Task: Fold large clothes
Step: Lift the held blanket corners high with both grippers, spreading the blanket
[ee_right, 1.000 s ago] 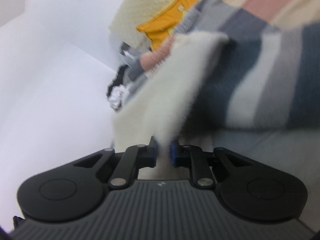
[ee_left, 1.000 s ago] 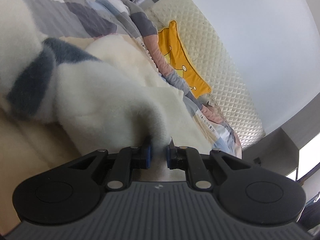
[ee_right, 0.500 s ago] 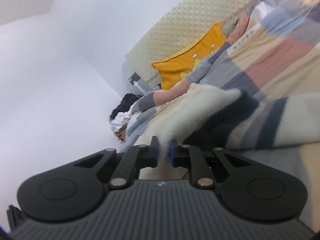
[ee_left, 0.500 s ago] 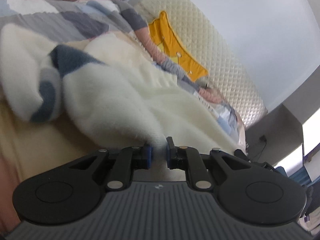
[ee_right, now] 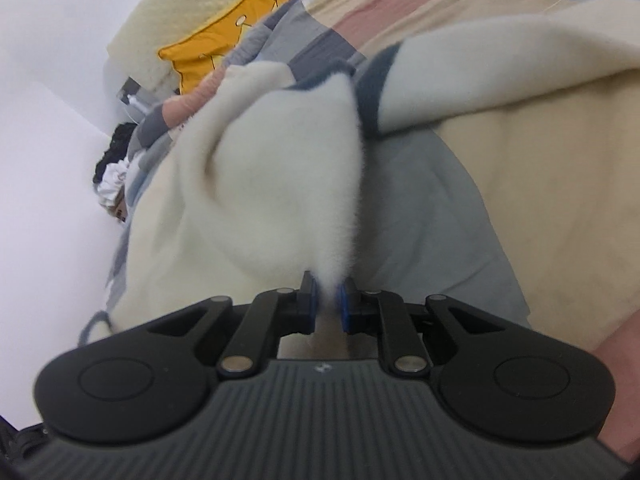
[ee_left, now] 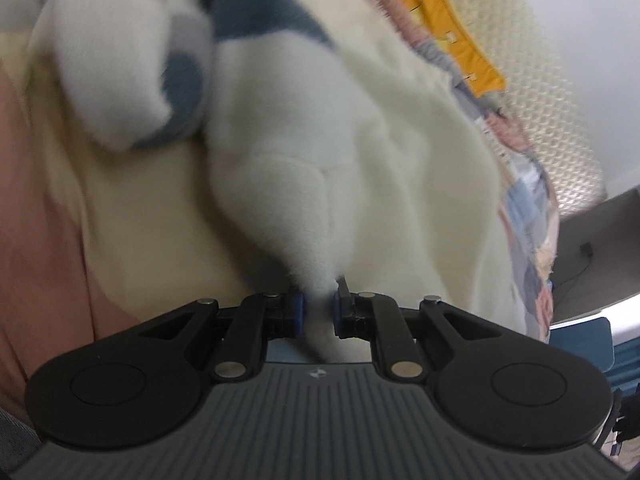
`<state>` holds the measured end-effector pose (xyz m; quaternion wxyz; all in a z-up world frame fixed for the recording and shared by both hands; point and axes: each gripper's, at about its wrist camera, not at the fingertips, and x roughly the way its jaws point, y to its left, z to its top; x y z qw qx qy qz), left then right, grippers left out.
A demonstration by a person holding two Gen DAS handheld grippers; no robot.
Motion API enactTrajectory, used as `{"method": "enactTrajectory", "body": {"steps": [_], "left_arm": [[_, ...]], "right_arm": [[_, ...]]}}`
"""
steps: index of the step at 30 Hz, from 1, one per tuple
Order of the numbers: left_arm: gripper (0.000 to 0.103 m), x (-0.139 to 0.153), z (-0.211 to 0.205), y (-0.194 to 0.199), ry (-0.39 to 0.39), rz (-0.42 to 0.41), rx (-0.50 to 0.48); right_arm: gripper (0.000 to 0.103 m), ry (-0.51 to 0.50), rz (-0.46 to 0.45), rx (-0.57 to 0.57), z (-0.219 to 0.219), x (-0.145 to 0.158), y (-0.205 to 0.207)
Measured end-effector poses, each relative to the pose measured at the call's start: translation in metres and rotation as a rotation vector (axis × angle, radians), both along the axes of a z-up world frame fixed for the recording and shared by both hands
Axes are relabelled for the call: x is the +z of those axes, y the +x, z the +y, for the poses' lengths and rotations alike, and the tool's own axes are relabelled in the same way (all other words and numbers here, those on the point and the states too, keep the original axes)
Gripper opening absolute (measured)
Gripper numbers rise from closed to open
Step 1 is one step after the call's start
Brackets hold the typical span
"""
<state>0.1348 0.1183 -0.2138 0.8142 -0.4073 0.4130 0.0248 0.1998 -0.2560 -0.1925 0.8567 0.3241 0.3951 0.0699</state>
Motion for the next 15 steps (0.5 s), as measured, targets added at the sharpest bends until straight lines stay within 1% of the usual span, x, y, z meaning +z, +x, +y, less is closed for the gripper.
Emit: {"method": "enactTrajectory", "body": {"steps": [2,5,6,7,8,9,10,11,12,13,15], "left_arm": [[0.015,-0.004,0.000,0.000,-0.020,0.013,-0.009],[0.015,0.000,-0.003,-0.002,-0.003,-0.008,-0.015],[0.017,0.000,-0.004,-0.001,-0.003,-0.012,-0.019],[0.021,0.001,-0.005,-0.001,-0.006,-0.013,-0.020],[0.023,0.000,-0.005,-0.002,-0.015,-0.011,-0.019],[0.026,0.000,-0.005,0.001,-0.025,-0.009,-0.020],[0.033,-0.001,-0.005,0.001,-0.038,-0.009,-0.023],[0.038,-0.001,-0.005,0.002,-0.051,-0.008,-0.022],[0.047,-0.001,-0.004,0.002,-0.060,-0.006,-0.020],[0.054,-0.001,-0.005,0.003,-0.062,-0.002,-0.022],[0.058,-0.001,-0.008,0.004,-0.055,0.006,-0.025]], "right_arm": [[0.017,-0.001,0.002,-0.008,0.001,-0.003,0.001],[0.017,0.039,0.005,-0.015,0.000,-0.001,-0.004],[0.021,0.046,0.000,-0.012,-0.001,0.000,-0.004],[0.026,0.047,-0.003,-0.005,0.000,0.001,-0.003],[0.042,0.047,-0.003,0.005,0.001,0.002,-0.004],[0.065,0.052,-0.004,0.015,0.001,0.002,-0.004],[0.075,0.066,-0.008,0.027,0.002,0.003,-0.004],[0.081,0.080,-0.018,0.037,0.003,0.005,-0.003],[0.079,0.083,-0.031,0.044,0.004,0.007,-0.003],[0.079,0.070,-0.042,0.053,0.006,0.009,-0.002],[0.080,0.030,-0.049,0.055,0.010,0.012,-0.001]]}}
